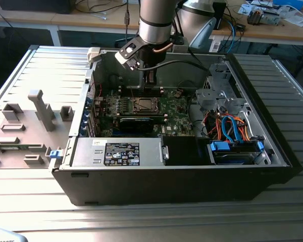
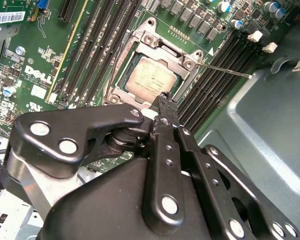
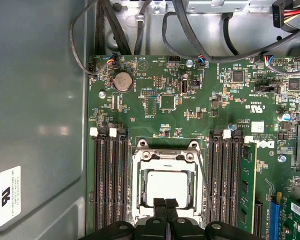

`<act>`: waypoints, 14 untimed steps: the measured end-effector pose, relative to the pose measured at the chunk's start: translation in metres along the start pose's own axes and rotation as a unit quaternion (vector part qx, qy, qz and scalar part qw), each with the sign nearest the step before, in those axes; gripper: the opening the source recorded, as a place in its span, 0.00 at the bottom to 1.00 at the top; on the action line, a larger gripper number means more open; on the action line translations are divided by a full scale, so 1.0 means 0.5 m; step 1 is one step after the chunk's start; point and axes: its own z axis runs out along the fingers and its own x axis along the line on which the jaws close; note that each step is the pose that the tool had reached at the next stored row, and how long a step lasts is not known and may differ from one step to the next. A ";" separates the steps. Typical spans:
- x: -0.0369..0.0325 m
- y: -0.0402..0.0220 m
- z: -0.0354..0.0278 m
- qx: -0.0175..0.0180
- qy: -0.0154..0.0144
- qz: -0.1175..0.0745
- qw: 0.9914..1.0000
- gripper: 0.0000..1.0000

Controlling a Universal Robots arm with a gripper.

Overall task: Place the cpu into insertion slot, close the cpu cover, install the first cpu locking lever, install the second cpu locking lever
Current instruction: 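Close the cpu cover, then install the first cpu locking lever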

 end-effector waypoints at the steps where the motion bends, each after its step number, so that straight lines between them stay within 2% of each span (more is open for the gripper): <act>1: 0.000 0.000 0.000 0.000 0.000 0.000 1.000 0.11; 7: 0.000 0.000 0.000 0.000 0.000 0.000 1.000 0.11; 14: 0.000 0.000 0.000 0.001 -0.001 -0.018 1.000 0.11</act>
